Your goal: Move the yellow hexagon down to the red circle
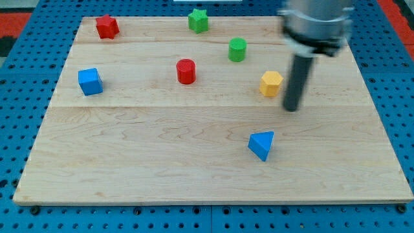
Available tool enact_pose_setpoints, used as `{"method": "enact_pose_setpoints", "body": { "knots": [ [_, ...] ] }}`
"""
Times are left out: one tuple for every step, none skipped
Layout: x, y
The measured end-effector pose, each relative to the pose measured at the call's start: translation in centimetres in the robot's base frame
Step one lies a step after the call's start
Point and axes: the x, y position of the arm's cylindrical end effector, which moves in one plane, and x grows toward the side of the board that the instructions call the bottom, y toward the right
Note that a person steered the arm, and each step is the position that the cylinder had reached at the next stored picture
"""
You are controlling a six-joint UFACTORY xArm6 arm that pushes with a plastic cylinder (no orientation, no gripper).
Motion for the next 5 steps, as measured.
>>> {"method": "enact_pose_setpoints", "body": {
  "knots": [
    [-4.3, 1.3],
    [-5.3, -8.2],
    [-5.6, -19.7],
    [-6.7, -18.3],
    [-12.0, -14.4]
  ]
}}
